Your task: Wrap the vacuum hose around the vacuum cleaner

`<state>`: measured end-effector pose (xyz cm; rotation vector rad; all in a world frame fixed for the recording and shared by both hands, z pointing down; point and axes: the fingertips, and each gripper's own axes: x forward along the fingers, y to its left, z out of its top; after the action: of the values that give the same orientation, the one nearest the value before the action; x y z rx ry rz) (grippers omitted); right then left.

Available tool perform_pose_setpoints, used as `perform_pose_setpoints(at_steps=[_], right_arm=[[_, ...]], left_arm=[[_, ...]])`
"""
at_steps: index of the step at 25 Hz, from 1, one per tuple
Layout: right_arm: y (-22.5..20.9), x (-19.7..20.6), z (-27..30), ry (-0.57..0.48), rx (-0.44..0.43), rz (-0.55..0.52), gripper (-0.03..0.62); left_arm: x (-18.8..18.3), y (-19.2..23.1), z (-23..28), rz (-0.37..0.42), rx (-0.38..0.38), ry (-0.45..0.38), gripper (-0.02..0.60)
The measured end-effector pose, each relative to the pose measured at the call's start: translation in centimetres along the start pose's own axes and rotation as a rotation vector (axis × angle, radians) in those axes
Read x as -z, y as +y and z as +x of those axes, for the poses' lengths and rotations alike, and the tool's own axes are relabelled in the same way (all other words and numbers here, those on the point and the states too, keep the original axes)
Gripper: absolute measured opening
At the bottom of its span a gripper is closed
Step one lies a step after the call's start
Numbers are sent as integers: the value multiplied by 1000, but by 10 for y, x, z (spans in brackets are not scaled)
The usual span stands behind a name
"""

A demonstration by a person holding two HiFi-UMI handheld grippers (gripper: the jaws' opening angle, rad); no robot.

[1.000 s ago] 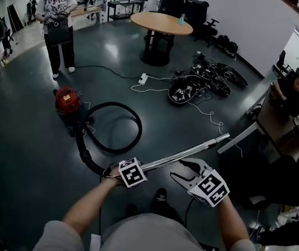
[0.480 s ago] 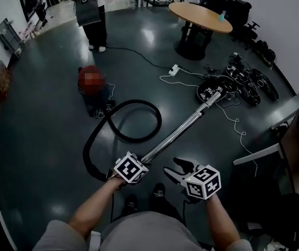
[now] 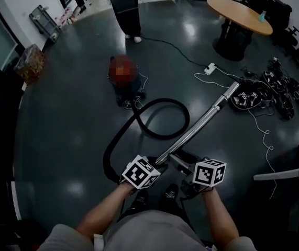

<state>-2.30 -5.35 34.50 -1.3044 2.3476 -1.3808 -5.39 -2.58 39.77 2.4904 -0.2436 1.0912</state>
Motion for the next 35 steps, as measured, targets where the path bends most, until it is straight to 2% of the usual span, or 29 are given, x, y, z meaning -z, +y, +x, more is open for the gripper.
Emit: perform_pose_setpoints(at_steps=[6, 8, 9, 12, 17, 20, 22, 24, 29, 35], right_arm=[[13, -26, 18, -13, -133, 31, 241], [15, -33, 22, -26, -171, 41, 237], [15, -36, 24, -29, -177, 47, 210], [18, -41, 29, -14, -193, 69, 187], [40, -47, 27, 26, -267, -12, 164], [55, -55, 22, 48, -305, -99, 160], [62, -58, 17, 69, -310, -161, 159], [67, -61, 14, 89, -304, -220, 158], [63, -66, 10, 154, -247, -341, 158], [58, -63, 12, 241, -184, -446, 158]], left_arm=[[-27, -15, -3, -85, -39, -65, 153], [-33, -17, -2, -79, -63, -70, 153], [-35, -16, -2, -68, -86, -65, 153], [-37, -10, -3, -41, -152, -45, 152], [-43, -18, -5, -40, -157, -88, 153], [-52, -29, -9, 52, -160, -74, 179], [-54, -38, -16, 142, -155, -53, 244], [-55, -43, -27, 196, -149, -40, 299], [-67, -37, -58, 298, -180, -48, 304], [-106, -14, -96, 581, -287, -69, 302]])
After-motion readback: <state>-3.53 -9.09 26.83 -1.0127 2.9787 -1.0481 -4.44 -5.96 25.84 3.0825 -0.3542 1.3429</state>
